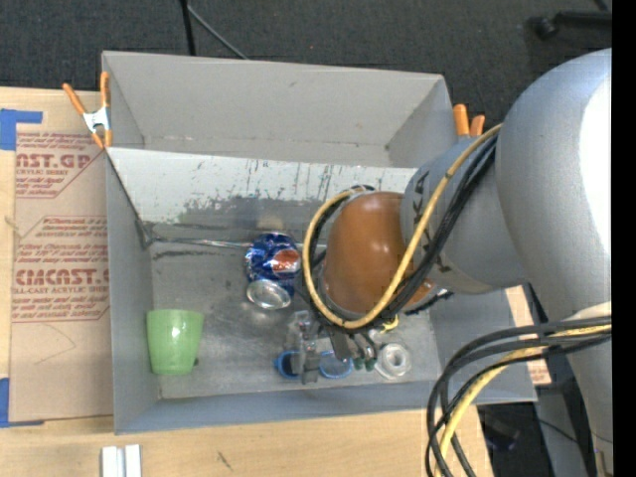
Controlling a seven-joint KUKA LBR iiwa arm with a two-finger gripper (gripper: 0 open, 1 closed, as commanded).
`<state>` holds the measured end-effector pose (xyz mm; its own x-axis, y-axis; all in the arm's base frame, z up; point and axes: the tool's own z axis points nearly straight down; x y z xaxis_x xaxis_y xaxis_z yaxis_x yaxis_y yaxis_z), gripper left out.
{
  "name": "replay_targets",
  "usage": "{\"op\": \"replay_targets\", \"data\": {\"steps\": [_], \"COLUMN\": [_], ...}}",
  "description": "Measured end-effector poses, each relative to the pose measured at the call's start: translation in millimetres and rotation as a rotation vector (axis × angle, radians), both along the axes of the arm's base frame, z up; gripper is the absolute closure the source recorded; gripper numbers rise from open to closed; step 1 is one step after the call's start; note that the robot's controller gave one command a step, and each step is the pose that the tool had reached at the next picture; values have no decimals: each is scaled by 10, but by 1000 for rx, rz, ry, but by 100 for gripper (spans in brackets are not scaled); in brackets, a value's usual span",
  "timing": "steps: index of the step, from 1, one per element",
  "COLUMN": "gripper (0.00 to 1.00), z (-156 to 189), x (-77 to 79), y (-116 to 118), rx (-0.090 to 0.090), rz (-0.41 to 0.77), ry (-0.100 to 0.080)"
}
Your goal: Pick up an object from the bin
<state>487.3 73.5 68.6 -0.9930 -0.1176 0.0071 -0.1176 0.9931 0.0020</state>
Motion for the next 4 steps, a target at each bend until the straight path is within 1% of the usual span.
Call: {"op": "replay_targets", "data": {"steps": [1, 2, 3, 4], "gripper": [100, 100, 100, 100], "z": [49, 454, 1039, 1058], "x": [-3, 4, 21, 24], "y": [10, 15, 21, 24], "rx": [0, 0, 0, -1], "rz": [1, 1, 1, 1], "ry": [-6, -11, -14, -9]}}
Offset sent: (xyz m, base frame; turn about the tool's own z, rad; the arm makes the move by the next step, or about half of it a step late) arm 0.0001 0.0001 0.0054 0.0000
